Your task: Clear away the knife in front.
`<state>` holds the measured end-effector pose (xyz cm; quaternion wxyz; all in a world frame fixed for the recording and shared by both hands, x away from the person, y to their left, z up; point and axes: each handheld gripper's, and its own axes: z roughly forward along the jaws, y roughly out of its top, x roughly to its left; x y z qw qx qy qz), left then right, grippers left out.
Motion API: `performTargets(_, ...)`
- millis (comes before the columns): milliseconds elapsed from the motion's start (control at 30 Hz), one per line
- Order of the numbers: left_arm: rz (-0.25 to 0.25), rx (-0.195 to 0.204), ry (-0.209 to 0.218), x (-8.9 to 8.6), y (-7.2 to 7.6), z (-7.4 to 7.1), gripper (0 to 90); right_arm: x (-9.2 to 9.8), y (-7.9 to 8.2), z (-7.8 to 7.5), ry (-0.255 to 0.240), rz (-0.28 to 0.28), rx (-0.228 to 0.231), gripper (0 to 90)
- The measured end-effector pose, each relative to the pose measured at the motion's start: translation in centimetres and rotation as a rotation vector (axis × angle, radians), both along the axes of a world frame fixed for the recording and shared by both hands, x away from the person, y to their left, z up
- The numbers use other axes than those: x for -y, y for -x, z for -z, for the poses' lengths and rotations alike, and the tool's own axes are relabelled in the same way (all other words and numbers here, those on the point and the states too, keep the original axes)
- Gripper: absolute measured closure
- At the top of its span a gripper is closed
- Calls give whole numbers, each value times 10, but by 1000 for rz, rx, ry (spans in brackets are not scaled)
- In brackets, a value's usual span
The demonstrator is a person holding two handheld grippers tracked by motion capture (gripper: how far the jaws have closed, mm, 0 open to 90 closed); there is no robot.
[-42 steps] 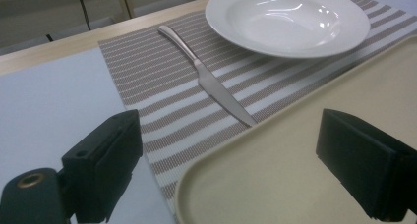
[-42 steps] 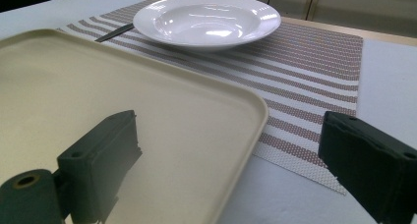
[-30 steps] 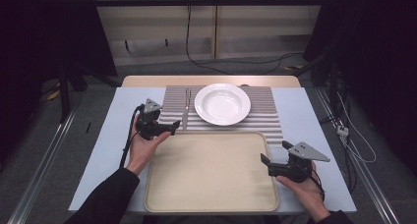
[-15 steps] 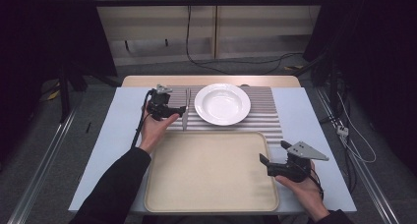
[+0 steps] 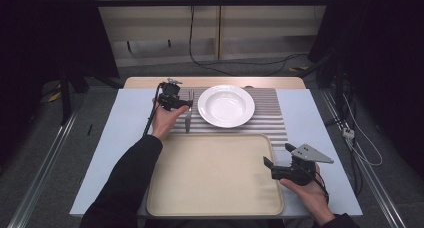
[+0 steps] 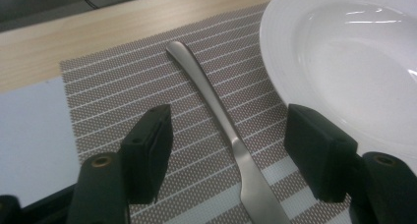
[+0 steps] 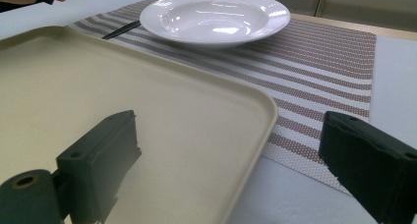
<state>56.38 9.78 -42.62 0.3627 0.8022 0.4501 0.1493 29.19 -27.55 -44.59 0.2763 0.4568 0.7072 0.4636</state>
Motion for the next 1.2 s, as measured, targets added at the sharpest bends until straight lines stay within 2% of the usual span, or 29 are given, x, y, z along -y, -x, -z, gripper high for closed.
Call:
performTargets(33,-10,-13,-10,2,-3,2,380,0,0,0,0,0,0,84)
performTargets(67,-16,-19,-1,4,-6,5,424,0,0,0,0,0,-1,84)
performTargets(133,-14,-30,-23,5,-11,9,469,0,0,0,-2,-1,0,84)
performTargets(233,-27,-54,-31,7,-17,16,521,0,1,0,0,-2,0,84)
performTargets(367,-55,-65,-13,9,-23,21,558,0,0,0,1,-1,-1,84)
performTargets(500,-48,-92,-23,14,-27,24,597,-1,0,0,0,-2,-6,84)
performTargets(667,-45,-81,-49,19,-31,26,610,-1,0,0,-1,-1,-5,84)
performTargets(800,-47,-95,-55,22,-34,29,646,-1,1,0,8,-10,2,84)
performTargets(1033,-46,-102,-105,27,-35,27,668,-1,0,0,5,-10,1,84)
performTargets(1067,-34,-104,-101,27,-36,26,726,-1,0,0,5,-11,2,84)
performTargets(1200,-22,-119,-93,26,-38,26,726,-1,1,0,1,-7,0,84)
